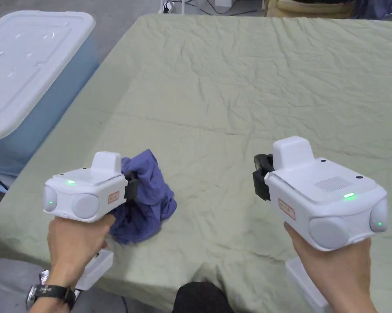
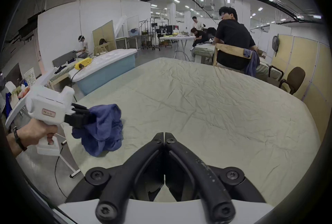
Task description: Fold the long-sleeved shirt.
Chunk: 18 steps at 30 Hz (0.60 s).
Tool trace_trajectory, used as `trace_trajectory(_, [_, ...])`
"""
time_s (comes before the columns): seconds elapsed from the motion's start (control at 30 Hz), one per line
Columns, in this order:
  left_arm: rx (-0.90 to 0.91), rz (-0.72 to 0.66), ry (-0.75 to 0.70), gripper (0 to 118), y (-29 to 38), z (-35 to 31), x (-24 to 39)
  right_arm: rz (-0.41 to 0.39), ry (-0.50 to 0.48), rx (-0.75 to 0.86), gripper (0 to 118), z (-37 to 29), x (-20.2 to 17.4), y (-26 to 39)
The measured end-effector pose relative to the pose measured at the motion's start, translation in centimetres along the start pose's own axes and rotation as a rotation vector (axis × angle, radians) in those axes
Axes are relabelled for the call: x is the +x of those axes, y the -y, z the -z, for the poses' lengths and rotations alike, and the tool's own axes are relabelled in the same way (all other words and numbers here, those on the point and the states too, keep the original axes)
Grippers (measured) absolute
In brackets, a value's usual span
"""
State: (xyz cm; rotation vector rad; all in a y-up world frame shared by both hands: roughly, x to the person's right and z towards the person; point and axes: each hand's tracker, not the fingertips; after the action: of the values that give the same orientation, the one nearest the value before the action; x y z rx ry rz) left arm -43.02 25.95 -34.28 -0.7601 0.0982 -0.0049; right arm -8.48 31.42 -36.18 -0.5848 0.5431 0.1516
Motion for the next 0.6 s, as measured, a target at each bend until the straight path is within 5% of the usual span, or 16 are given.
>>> trace_trajectory(0.6, [0.605,0.132,0.085,14,-18.1,-24.7,8.8,0.057,0.106,0.241,1,-14.4,2.8,-2.0])
